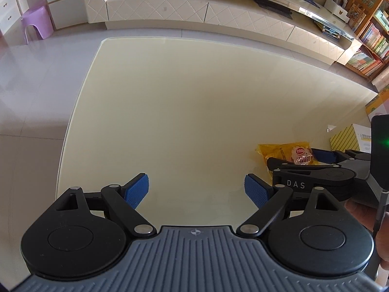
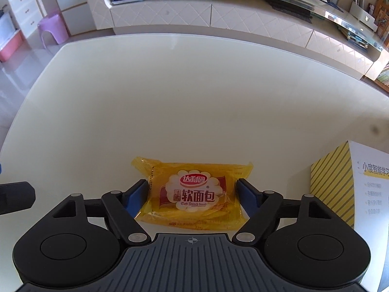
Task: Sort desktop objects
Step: 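Lift the second packet with the right gripper over the white box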
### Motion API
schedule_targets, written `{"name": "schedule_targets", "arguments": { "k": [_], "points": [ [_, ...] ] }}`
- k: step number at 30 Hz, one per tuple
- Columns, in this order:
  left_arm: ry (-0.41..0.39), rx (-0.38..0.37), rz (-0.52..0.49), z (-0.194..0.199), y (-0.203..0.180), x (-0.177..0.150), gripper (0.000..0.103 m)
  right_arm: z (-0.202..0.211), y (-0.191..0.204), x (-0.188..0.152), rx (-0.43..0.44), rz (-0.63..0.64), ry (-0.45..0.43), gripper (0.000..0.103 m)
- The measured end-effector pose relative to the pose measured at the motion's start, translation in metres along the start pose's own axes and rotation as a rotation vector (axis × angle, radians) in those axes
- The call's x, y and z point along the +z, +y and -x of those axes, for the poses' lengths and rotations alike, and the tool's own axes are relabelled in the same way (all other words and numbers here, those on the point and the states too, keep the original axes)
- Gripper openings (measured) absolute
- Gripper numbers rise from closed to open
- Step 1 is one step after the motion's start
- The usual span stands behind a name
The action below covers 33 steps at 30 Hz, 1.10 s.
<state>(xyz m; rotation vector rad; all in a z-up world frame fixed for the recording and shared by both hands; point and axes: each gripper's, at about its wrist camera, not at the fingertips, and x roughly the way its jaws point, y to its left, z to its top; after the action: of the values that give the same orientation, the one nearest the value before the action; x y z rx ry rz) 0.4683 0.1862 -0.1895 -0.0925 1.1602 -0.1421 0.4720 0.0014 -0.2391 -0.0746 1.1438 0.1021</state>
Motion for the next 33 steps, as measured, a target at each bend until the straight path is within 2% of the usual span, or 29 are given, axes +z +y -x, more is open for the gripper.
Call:
{"name": "schedule_targets", "arguments": {
  "k": [22, 29, 31, 32, 33],
  "points": [
    [0.013, -0.013, 0.005, -0.0045, -0.0003, 0.0003, 0.103, 0.0076, -0.0021, -0.0047, 0.013, 0.017, -0.077, 0.069],
    [0.016, -0.019, 0.003, -0.0048, -0.0005, 0.0017, 0.103, 0.0061, 0.0004, -0.0076, 0.013, 0.045, -0.073, 0.069],
    [0.017, -0.019, -0.001, -0.0054, -0.0016, 0.0014, 0.103, 0.0067, 0.0005, -0.0069, 0.01, 0.034, -0.074, 0.072],
    [0.018, -0.02, -0.001, -0.0056, -0.0017, 0.0014, 0.103, 0.0078, -0.0009, -0.0065, 0.003, 0.012, -0.082, 0.082],
    [0.019, -0.021, 0.0, -0.0058, -0.0018, 0.0014, 0.103, 0.0101, -0.0023, -0.0066, -0.004, -0.007, -0.095, 0.098]
  ]
}}
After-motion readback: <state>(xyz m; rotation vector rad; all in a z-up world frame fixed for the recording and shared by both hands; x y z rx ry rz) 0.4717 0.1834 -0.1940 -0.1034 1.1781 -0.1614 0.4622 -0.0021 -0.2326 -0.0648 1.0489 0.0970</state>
